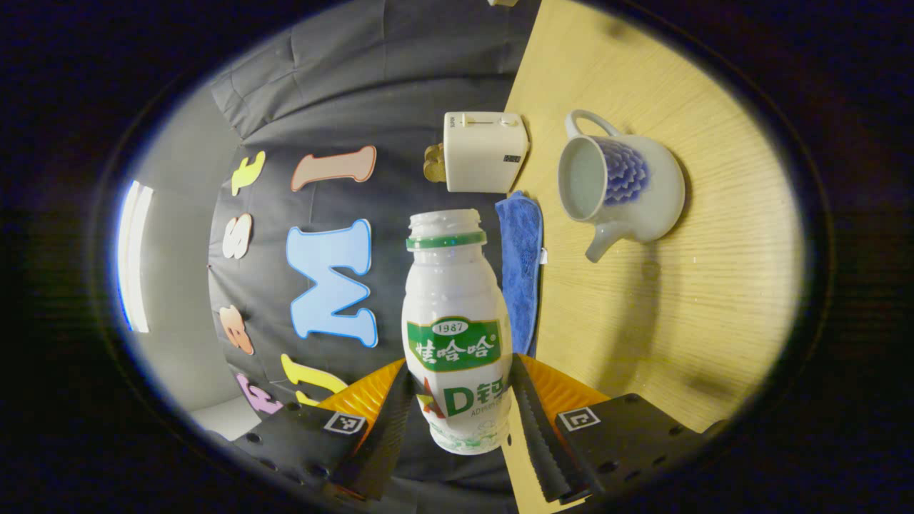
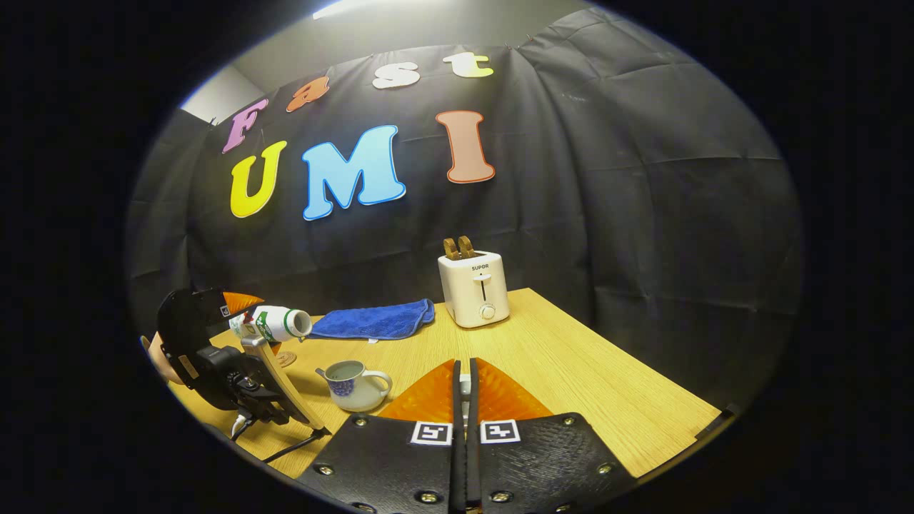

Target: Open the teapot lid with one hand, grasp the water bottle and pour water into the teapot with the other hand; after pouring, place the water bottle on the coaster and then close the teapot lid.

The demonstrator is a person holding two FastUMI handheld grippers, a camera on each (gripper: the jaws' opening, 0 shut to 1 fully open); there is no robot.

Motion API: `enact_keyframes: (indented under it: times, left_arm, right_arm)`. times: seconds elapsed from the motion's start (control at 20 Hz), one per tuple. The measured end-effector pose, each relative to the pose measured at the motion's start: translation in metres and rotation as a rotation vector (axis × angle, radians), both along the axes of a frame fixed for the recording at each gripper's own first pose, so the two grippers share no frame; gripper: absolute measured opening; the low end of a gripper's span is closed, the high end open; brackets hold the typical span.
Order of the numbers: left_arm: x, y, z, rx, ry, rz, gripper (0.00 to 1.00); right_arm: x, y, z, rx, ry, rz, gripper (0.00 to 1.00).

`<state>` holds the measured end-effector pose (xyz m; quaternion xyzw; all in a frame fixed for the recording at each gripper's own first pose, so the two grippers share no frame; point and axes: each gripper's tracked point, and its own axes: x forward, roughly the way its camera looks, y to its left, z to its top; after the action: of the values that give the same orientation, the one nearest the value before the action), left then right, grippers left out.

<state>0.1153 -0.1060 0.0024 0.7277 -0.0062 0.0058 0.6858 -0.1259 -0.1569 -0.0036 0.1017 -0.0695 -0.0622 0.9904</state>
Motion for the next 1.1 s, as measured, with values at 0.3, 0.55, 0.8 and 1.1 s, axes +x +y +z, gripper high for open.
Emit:
enact_keyframes:
  times: [0.3,0.55,0.8,1.1]
  left_arm:
    - [0.000,-0.001,0.002,0.067,-0.010,-0.009,0.87]
    - [0.000,-0.002,0.009,0.115,-0.034,-0.016,0.87]
    - [0.000,-0.006,0.012,0.150,-0.040,-0.026,0.87]
    - [0.000,-0.008,0.015,0.187,-0.046,-0.033,0.83]
  right_arm:
    - [0.000,0.000,-0.004,0.002,0.008,0.000,0.00]
    - [-0.002,0.000,-0.005,0.005,0.011,0.004,0.00]
    - [-0.002,-0.002,-0.008,0.009,0.015,0.002,0.00]
    - [-0.001,-0.002,-0.011,0.016,0.019,0.009,0.00]
